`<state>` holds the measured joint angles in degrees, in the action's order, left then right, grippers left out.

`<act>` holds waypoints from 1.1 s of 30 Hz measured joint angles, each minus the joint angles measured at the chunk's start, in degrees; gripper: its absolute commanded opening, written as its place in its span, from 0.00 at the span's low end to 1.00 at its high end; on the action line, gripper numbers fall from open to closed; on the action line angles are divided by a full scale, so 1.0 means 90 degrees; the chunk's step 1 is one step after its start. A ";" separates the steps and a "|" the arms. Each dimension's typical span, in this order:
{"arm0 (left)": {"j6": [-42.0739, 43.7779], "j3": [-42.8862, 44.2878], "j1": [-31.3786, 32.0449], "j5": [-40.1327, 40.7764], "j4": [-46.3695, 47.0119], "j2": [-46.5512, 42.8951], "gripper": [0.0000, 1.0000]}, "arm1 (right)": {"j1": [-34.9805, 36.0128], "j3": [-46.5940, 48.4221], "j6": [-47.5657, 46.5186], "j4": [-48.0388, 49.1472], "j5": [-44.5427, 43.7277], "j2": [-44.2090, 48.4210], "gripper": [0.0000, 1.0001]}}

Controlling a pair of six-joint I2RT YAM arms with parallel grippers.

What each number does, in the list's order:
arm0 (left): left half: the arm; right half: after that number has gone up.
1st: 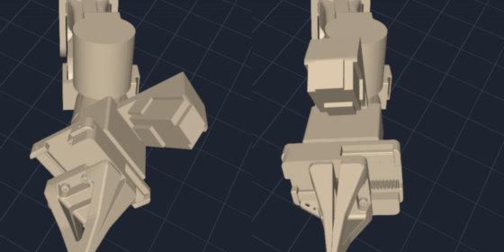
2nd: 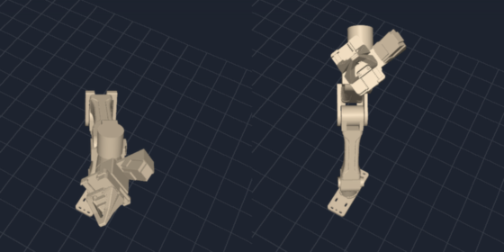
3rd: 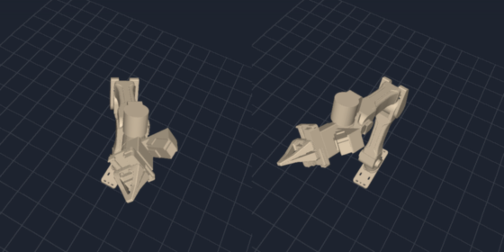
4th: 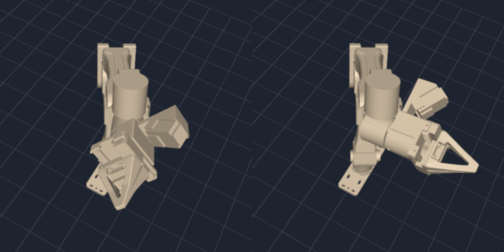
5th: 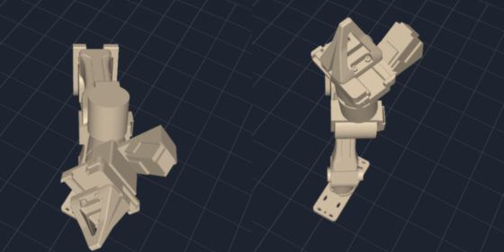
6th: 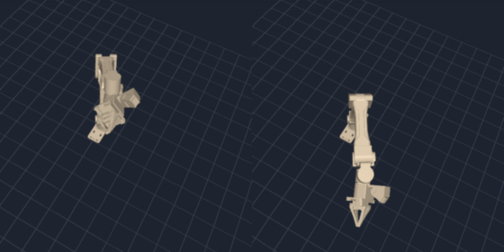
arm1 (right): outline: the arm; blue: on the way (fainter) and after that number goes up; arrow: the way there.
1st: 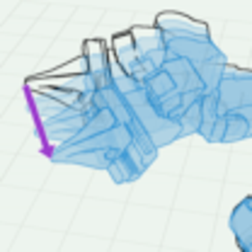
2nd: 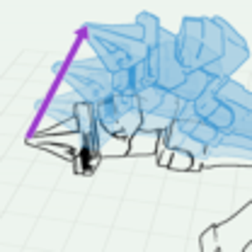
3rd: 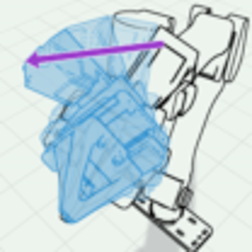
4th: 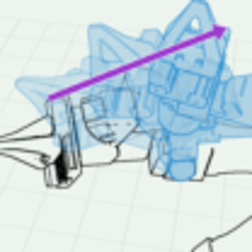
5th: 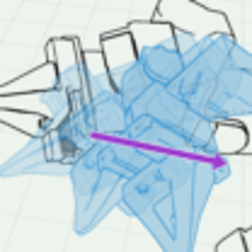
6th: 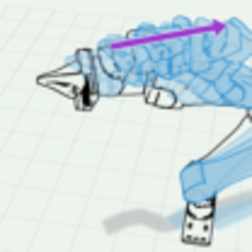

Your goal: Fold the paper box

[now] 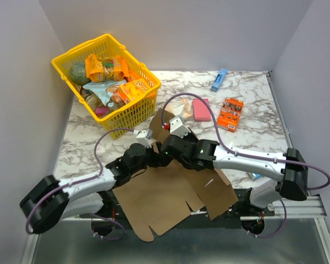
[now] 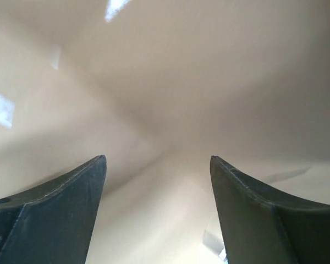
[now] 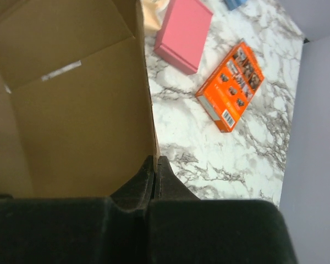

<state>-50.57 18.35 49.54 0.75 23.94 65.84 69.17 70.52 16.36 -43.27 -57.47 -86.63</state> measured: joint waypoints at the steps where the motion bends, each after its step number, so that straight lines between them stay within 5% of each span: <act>1: 0.0090 0.0002 -0.0073 0.0051 -0.0231 -0.0333 0.91 | 0.0002 -0.0117 -0.0044 0.0000 0.0121 0.0078 0.01; 10: 0.1030 -0.0104 -0.1617 -0.0221 -0.1132 -0.1804 0.92 | 0.0032 -0.0702 -0.0372 0.0240 0.0998 0.1304 0.01; 33: 0.2290 -0.0024 -0.1965 -0.0828 -0.0646 -0.0090 0.94 | 0.0049 -0.0809 -0.0602 0.0296 0.1190 0.1809 0.01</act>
<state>-29.95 18.13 31.86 -6.70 18.13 65.04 69.60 63.24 10.94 -40.60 -46.76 -70.35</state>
